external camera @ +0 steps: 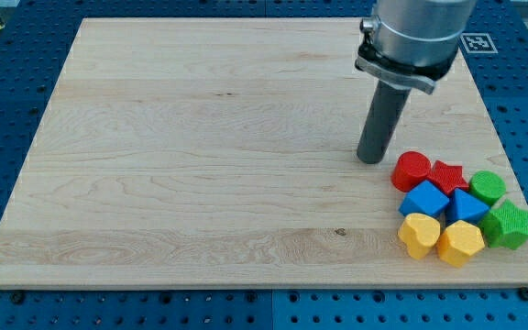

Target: Move the green star into the yellow heart

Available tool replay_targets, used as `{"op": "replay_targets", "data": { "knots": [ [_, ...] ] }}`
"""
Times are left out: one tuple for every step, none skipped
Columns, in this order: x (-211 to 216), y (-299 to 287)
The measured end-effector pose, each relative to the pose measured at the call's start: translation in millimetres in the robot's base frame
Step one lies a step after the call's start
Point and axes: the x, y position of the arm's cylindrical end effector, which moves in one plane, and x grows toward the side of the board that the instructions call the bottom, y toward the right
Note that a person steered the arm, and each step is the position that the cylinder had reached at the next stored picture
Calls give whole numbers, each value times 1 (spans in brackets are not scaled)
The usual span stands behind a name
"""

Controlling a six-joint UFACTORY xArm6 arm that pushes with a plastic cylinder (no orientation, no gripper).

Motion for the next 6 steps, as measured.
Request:
{"op": "replay_targets", "data": {
  "knots": [
    [-23,1],
    [-30,27],
    [-30,62],
    [-28,92],
    [-8,127],
    [31,142]
  ]
}}
